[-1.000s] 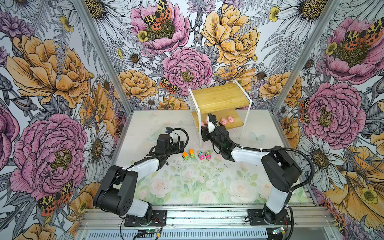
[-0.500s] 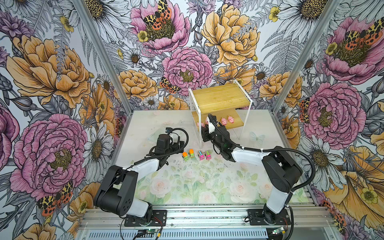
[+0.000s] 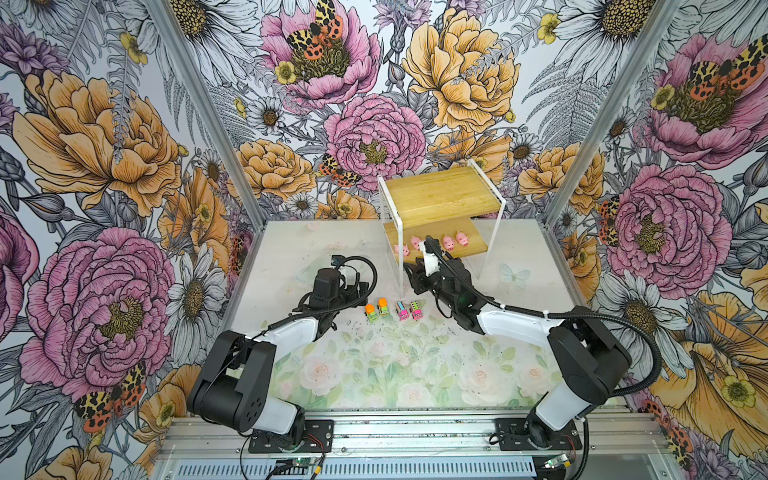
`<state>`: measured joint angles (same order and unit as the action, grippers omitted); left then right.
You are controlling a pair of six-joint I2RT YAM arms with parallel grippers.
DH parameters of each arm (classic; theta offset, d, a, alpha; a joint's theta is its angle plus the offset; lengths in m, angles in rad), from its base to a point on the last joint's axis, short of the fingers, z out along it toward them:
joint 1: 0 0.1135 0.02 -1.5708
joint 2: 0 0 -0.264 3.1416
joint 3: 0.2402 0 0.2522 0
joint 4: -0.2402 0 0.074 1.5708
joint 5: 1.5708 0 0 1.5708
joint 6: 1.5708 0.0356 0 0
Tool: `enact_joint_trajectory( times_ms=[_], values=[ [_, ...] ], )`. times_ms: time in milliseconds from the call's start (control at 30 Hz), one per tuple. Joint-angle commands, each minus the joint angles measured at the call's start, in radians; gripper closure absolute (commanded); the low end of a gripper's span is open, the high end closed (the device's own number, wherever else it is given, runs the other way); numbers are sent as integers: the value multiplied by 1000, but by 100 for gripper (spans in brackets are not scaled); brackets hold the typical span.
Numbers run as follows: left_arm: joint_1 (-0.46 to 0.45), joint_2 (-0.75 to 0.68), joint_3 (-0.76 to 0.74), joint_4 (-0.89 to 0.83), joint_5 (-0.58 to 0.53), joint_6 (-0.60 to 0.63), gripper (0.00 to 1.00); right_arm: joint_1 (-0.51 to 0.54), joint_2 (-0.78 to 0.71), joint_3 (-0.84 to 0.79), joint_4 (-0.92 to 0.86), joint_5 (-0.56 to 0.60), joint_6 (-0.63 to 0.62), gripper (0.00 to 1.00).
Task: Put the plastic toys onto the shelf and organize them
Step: 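Withdraw the right gripper from the shelf and move it over the toy cars, then lower the right gripper onto the pink truck with green roof and close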
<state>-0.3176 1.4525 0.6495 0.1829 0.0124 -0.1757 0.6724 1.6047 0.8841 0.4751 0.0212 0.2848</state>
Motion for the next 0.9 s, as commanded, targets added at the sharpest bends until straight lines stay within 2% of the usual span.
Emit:
enact_joint_trajectory(
  times_ms=[0, 167, 400, 600, 867],
  values=[
    [2, 15, 23, 4, 1, 20, 1, 18, -100, -47, -57, -76, -23, 52],
    [4, 14, 23, 4, 10, 17, 1, 18, -199, -180, -119, -39, -17, 47],
    [3, 21, 27, 13, 48, -12, 1, 15, -241, -346, -58, 9, 3, 45],
    [3, 25, 17, 30, 74, -47, 1, 13, -154, -351, -2, 21, -5, 45],
    [3, 35, -4, 47, 89, -76, 1, 4, 39, -291, 130, 31, -1, 45]
  ],
)
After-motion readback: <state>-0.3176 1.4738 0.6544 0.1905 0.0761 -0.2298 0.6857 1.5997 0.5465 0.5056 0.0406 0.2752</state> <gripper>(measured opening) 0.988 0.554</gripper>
